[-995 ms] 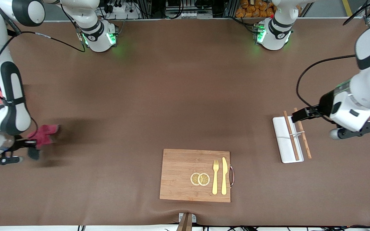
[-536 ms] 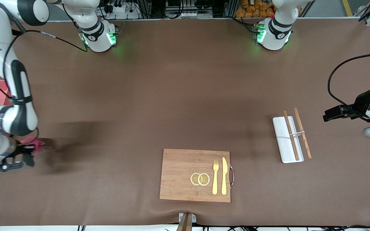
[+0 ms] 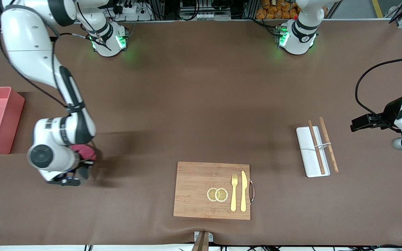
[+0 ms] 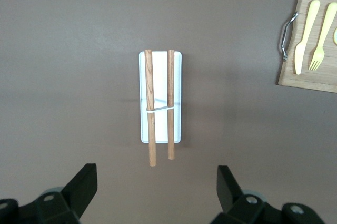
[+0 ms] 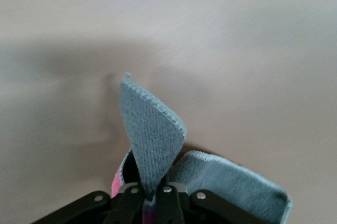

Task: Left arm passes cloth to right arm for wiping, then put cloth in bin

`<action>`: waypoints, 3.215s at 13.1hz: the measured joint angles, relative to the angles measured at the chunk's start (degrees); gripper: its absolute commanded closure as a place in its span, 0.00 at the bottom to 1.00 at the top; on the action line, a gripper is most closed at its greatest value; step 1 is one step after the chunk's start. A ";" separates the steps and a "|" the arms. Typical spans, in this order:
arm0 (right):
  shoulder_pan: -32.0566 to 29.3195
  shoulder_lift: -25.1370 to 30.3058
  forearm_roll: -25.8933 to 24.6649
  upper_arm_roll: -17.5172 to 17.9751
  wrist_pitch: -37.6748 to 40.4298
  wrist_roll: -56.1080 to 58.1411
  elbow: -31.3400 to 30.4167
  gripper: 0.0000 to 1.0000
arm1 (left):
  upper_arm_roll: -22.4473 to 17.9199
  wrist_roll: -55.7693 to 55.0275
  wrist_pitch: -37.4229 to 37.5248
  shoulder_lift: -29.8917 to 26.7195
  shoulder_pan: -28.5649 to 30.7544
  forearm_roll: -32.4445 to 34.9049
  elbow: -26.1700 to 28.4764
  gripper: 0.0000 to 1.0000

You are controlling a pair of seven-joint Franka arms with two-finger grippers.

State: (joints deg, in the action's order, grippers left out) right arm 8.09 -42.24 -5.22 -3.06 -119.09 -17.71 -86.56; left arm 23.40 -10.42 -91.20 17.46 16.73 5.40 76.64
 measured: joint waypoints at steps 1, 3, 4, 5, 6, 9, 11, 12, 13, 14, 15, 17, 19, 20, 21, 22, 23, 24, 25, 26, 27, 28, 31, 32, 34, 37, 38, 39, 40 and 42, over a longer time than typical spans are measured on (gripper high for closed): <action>2.11 0.00 2.63 0.04 0.93 -2.75 0.00 1.00 | 0.00 0.00 0.10 -0.29 0.00 0.00 0.00 0.00; 5.63 0.01 8.07 0.11 1.32 -7.20 0.01 1.00 | 0.01 0.00 0.42 -0.88 0.01 0.00 0.00 0.00; 7.44 0.01 10.81 0.16 1.32 -9.87 0.03 1.00 | 0.01 0.12 0.47 -1.16 -0.02 0.00 0.02 0.00; 9.39 0.02 13.51 0.23 1.32 -12.72 0.09 1.00 | 0.00 0.24 0.55 -1.54 -0.16 0.00 0.07 0.00; 11.41 0.05 15.90 0.26 1.27 -15.63 0.21 1.00 | -0.26 0.28 0.74 -2.06 -0.51 0.00 0.30 0.00; 16.77 0.23 19.08 0.29 1.17 -23.65 1.07 1.00 | -9.65 3.76 0.94 -4.45 -8.14 -0.01 1.76 0.00; 18.50 0.41 20.45 0.29 1.13 -27.25 1.60 1.00 | -17.43 5.78 0.84 -6.73 -13.78 -1.39 4.15 0.00; 18.48 0.63 21.16 0.16 1.13 -27.53 1.83 1.00 | -19.06 6.14 0.17 -8.13 -14.72 -1.97 6.14 0.00; 18.10 1.08 21.34 -0.25 1.34 -27.49 1.99 1.00 | -19.98 6.30 -1.02 -9.67 -15.26 -2.15 8.51 0.00; 17.30 1.77 21.17 -0.83 2.39 -26.50 2.10 1.00 | -20.39 6.36 -1.97 -11.20 -15.68 -2.18 10.72 0.00; 16.17 2.68 20.74 -1.67 4.50 -23.81 2.35 1.00 | -20.52 6.35 -2.23 -12.50 -16.08 -2.19 12.22 0.00; 12.35 4.70 18.32 -3.37 10.83 -14.96 3.73 1.00 | -20.56 6.35 -2.23 -14.11 -16.70 -2.19 13.33 0.00; 6.95 7.14 13.45 -4.06 14.66 -5.41 4.83 1.00 | -20.57 6.36 -2.23 -14.81 -16.85 -2.19 13.65 0.00; 4.59 8.30 11.04 -4.16 15.44 -1.04 4.98 1.00 | -20.59 6.36 -2.24 -14.95 -16.93 -2.19 13.63 0.00; 2.44 9.47 9.01 -4.26 16.23 3.47 5.04 1.00 | -20.60 6.36 -2.21 -15.25 -17.16 -2.19 13.60 0.00; 0.53 10.61 7.41 -4.40 16.92 7.88 5.10 1.00 | -20.60 6.36 -1.95 -15.69 -17.46 -2.23 13.60 0.00; -1.67 11.84 6.27 -4.55 17.95 13.20 5.18 1.00 | -20.61 6.36 -1.55 -16.11 -17.65 -2.35 13.60 0.00; -4.33 13.21 5.83 -4.72 19.22 19.09 5.27 1.00 | -20.62 6.36 -1.32 -16.49 -17.74 -2.48 13.62 0.00; -7.37 14.61 5.57 -4.84 20.35 24.51 5.33 1.00 | -20.65 6.36 -1.21 -16.84 -17.90 -2.54 13.63 0.00; -10.92 16.05 5.01 -4.92 21.22 30.03 5.36 1.00 | -20.72 6.36 -1.05 -17.16 -18.21 -2.59 13.65 0.00; -14.45 17.23 4.13 -4.98 21.67 35.59 5.37 1.00 | -20.72 6.33 -0.83 -17.41 -18.51 -2.61 13.69 0.00; -17.76 18.04 3.09 -5.01 21.89 40.53 5.35 1.00 | -20.72 6.29 -0.76 -17.52 -18.74 -2.62 13.71 0.00; -26.71 18.16 -0.07 -5.01 21.14 52.47 5.02 1.00 | -20.75 6.28 -0.75 -17.52 -18.94 -2.64 14.03 0.00; -29.27 17.95 -0.84 -5.00 19.09 55.45 4.84 1.00 | -20.77 6.28 -0.75 -17.50 -18.94 -2.64 14.20 0.00; -33.69 17.06 -1.43 -4.95 13.97 60.71 4.43 1.00 | -20.76 6.28 -0.76 -17.43 -18.97 -2.66 14.38 0.00; -39.78 12.58 -1.36 -4.77 5.58 66.93 3.80 0.31 | -20.73 6.28 -0.78 -17.40 -19.03 -2.68 14.48 0.00; -40.68 10.62 -1.29 -4.67 4.15 67.21 3.66 0.00 | -20.73 6.28 -0.79 -17.40 -19.04 -2.68 14.49 0.00; -40.95 8.86 -1.20 -4.60 3.41 67.24 3.57 0.00 | -20.71 6.28 -0.79 -17.41 -19.06 -2.68 14.49 0.00; -41.07 7.30 -1.01 -4.56 2.64 67.21 3.53 0.00 | -20.70 6.29 -0.79 -17.41 -19.10 -2.68 14.50 0.00; -41.45 5.86 -0.15 -4.56 2.01 67.22 3.53 0.00 | -20.69 6.30 -0.80 -17.40 -19.15 -2.68 14.50 0.00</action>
State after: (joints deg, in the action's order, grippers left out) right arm -33.35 -36.38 -5.37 -7.62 -117.08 49.50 -83.03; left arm 2.71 -4.12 -92.01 0.05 -2.42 2.72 91.14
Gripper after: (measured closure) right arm 0.419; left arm 0.000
